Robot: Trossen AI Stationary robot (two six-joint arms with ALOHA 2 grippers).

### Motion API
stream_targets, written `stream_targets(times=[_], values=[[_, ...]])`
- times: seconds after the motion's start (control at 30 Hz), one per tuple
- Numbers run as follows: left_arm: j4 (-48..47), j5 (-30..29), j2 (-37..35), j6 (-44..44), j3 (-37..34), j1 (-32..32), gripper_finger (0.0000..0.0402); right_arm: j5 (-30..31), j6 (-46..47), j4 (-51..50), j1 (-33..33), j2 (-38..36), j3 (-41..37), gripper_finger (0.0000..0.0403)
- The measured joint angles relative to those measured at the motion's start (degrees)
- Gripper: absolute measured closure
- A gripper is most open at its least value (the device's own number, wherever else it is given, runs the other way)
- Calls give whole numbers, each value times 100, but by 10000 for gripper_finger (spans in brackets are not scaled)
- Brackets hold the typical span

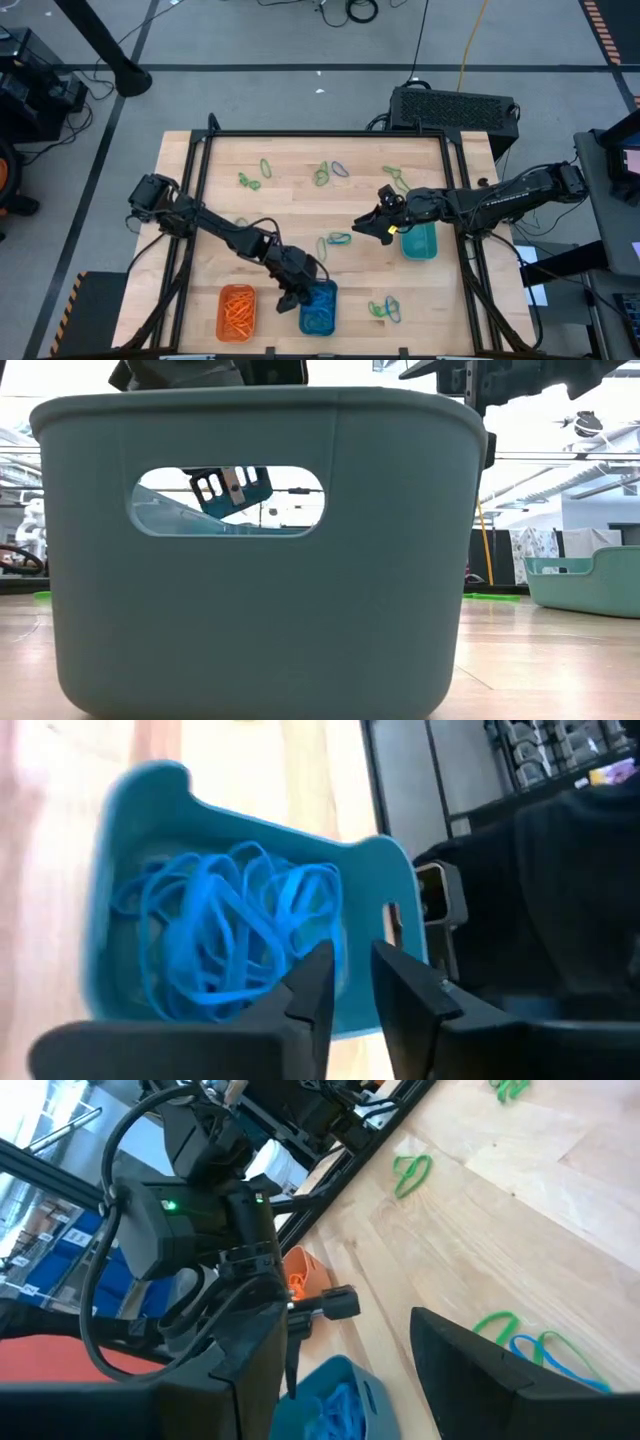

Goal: Sort rubber bands into baskets
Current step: Put the blue rubber band into the blue bin

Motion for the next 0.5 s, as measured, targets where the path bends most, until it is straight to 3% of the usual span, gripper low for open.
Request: stream_targets(times=[0.17, 0.37, 0.5], values=[[-30, -78, 0, -1, 0, 56, 308, 11, -28, 0, 0, 0, 0, 200], [-190, 650, -87, -151, 108, 400, 308, 47, -28, 0, -14, 0, 0, 200], [-173, 715, -253, 3, 219, 744, 309, 63, -28, -5, -66, 0, 0, 200]])
